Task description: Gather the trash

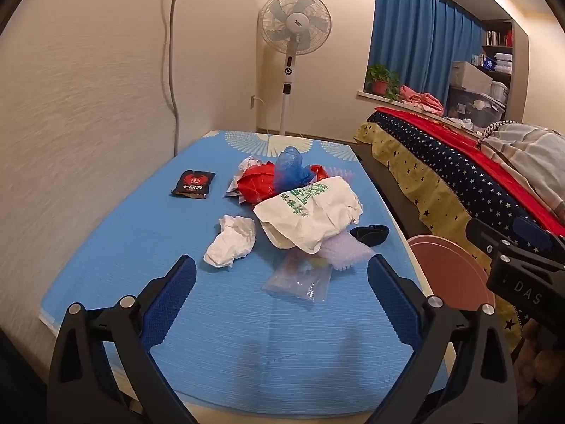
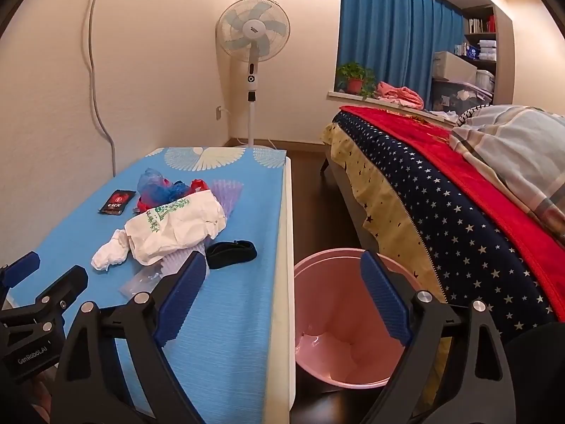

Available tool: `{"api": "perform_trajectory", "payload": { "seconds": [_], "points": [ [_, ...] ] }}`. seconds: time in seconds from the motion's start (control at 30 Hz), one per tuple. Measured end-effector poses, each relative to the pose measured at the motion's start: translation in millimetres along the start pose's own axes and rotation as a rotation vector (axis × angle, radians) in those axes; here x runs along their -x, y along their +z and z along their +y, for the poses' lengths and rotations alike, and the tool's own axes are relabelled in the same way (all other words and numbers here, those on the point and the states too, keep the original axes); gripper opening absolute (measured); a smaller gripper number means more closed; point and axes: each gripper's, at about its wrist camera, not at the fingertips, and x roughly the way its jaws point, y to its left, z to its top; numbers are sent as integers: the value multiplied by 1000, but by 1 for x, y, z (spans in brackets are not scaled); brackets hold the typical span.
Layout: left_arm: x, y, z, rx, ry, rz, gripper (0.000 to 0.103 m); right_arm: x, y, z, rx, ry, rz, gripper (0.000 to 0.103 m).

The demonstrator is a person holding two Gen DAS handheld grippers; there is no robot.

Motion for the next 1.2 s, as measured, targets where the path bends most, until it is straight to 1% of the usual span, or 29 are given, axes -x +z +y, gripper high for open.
{"api": "perform_trajectory", "payload": {
  "seconds": [0.23,1.03,1.2],
  "points": [
    [2,0,2,-1,1,0,94,-2,-1,1,3,5,14,87],
    [3,1,-1,3,1,-7,94,1,-1,3,7,0,0,85],
    [2,1,-2,3,3,-5,93,0,-1,2,1,7,3,81]
  ]
}}
